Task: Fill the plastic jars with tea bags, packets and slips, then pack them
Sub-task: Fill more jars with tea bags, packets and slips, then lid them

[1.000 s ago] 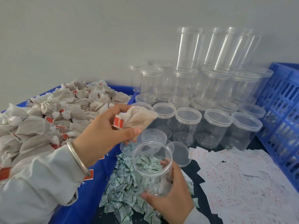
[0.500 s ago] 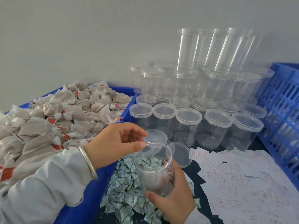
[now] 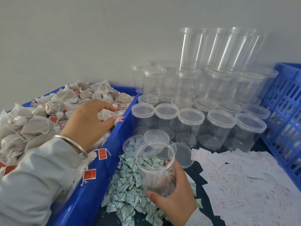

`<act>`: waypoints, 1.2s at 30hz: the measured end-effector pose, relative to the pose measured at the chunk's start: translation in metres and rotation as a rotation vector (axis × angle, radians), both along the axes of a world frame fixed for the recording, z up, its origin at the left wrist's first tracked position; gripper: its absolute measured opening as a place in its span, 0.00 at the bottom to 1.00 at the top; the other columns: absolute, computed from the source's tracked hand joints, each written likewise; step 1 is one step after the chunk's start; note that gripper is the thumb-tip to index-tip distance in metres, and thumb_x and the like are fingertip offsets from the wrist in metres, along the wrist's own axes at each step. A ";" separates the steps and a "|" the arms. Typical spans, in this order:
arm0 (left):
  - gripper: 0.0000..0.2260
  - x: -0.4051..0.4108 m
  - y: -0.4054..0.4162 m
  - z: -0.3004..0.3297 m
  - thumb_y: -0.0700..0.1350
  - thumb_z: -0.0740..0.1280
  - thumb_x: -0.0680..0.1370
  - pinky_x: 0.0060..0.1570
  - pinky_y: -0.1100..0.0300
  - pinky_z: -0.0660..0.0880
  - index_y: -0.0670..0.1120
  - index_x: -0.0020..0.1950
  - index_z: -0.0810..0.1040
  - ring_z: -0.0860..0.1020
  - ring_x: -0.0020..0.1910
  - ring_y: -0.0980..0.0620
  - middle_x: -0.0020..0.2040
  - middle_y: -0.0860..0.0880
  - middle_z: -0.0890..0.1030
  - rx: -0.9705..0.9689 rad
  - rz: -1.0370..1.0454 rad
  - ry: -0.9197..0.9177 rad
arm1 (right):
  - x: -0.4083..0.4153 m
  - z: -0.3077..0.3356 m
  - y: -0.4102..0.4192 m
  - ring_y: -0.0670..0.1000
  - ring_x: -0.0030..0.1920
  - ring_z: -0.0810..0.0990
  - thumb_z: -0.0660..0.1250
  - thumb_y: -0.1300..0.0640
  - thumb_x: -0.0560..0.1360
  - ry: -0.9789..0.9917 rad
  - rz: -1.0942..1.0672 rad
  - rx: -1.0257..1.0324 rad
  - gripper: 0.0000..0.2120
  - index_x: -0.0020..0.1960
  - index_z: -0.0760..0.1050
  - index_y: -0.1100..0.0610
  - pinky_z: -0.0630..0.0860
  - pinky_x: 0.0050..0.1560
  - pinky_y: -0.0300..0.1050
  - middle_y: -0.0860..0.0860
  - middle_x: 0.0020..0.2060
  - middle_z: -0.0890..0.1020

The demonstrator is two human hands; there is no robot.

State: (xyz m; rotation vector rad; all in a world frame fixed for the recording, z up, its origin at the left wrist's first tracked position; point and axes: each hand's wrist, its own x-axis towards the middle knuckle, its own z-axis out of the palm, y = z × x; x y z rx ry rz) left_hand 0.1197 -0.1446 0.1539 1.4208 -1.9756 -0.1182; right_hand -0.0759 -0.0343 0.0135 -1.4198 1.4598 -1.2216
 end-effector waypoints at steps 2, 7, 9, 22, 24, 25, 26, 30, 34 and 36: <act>0.09 0.009 -0.010 -0.002 0.46 0.69 0.73 0.58 0.58 0.66 0.53 0.53 0.77 0.72 0.58 0.53 0.58 0.53 0.75 0.013 0.090 -0.106 | 0.000 -0.002 0.002 0.36 0.67 0.66 0.81 0.44 0.55 0.019 -0.026 -0.021 0.50 0.69 0.57 0.38 0.67 0.68 0.38 0.37 0.67 0.67; 0.20 0.015 -0.028 -0.023 0.52 0.67 0.74 0.64 0.51 0.67 0.51 0.66 0.71 0.70 0.65 0.46 0.68 0.47 0.70 0.282 0.189 -0.371 | 0.004 -0.002 0.001 0.35 0.68 0.65 0.74 0.26 0.47 0.046 0.066 -0.009 0.54 0.68 0.53 0.32 0.66 0.71 0.47 0.30 0.66 0.66; 0.19 0.013 -0.033 -0.030 0.52 0.63 0.77 0.62 0.50 0.71 0.50 0.67 0.70 0.73 0.62 0.46 0.66 0.47 0.72 0.406 0.184 -0.470 | 0.006 0.001 0.003 0.30 0.66 0.65 0.77 0.31 0.49 0.052 0.079 -0.053 0.51 0.64 0.51 0.24 0.68 0.66 0.34 0.26 0.63 0.66; 0.14 0.003 -0.038 -0.034 0.49 0.58 0.79 0.59 0.51 0.73 0.46 0.61 0.75 0.74 0.60 0.45 0.61 0.45 0.77 0.486 0.418 -0.896 | 0.030 0.017 -0.003 0.36 0.65 0.69 0.80 0.45 0.53 0.013 0.089 -0.141 0.51 0.69 0.57 0.38 0.69 0.62 0.30 0.36 0.64 0.70; 0.16 0.005 -0.038 -0.033 0.49 0.61 0.77 0.62 0.49 0.70 0.46 0.64 0.73 0.70 0.64 0.42 0.64 0.42 0.73 0.465 0.436 -0.889 | 0.037 0.017 -0.008 0.44 0.67 0.71 0.83 0.53 0.54 -0.022 0.059 -0.150 0.52 0.72 0.59 0.48 0.71 0.65 0.39 0.44 0.67 0.71; 0.18 0.007 -0.036 -0.030 0.50 0.64 0.76 0.63 0.48 0.68 0.46 0.65 0.72 0.66 0.67 0.40 0.66 0.41 0.69 0.431 0.443 -0.866 | 0.041 0.017 -0.009 0.44 0.66 0.72 0.82 0.52 0.53 -0.040 0.062 -0.140 0.53 0.72 0.60 0.50 0.71 0.65 0.40 0.45 0.67 0.72; 0.19 0.009 -0.034 -0.028 0.50 0.66 0.75 0.62 0.47 0.68 0.46 0.64 0.72 0.63 0.67 0.40 0.67 0.41 0.67 0.388 0.449 -0.819 | 0.043 0.017 -0.010 0.45 0.67 0.71 0.82 0.51 0.52 -0.044 0.083 -0.123 0.55 0.73 0.59 0.52 0.71 0.66 0.42 0.45 0.68 0.71; 0.20 0.018 -0.030 -0.019 0.56 0.70 0.72 0.51 0.55 0.75 0.48 0.59 0.75 0.76 0.53 0.47 0.56 0.47 0.77 0.416 0.391 -0.680 | 0.040 0.003 -0.006 0.45 0.69 0.68 0.82 0.49 0.53 -0.011 0.119 -0.075 0.56 0.74 0.56 0.49 0.66 0.70 0.49 0.43 0.69 0.68; 0.15 0.020 -0.027 -0.016 0.58 0.67 0.74 0.42 0.61 0.72 0.47 0.51 0.79 0.76 0.41 0.52 0.41 0.51 0.78 0.499 0.301 -0.756 | 0.030 -0.004 -0.003 0.43 0.67 0.69 0.81 0.47 0.53 -0.004 0.084 -0.063 0.53 0.71 0.58 0.40 0.69 0.68 0.52 0.40 0.67 0.70; 0.13 0.021 -0.030 -0.012 0.56 0.66 0.75 0.43 0.61 0.71 0.46 0.48 0.79 0.76 0.40 0.52 0.39 0.51 0.77 0.456 0.285 -0.732 | 0.029 -0.001 -0.003 0.38 0.66 0.68 0.78 0.41 0.51 0.013 0.068 -0.091 0.50 0.67 0.56 0.29 0.70 0.67 0.46 0.32 0.64 0.68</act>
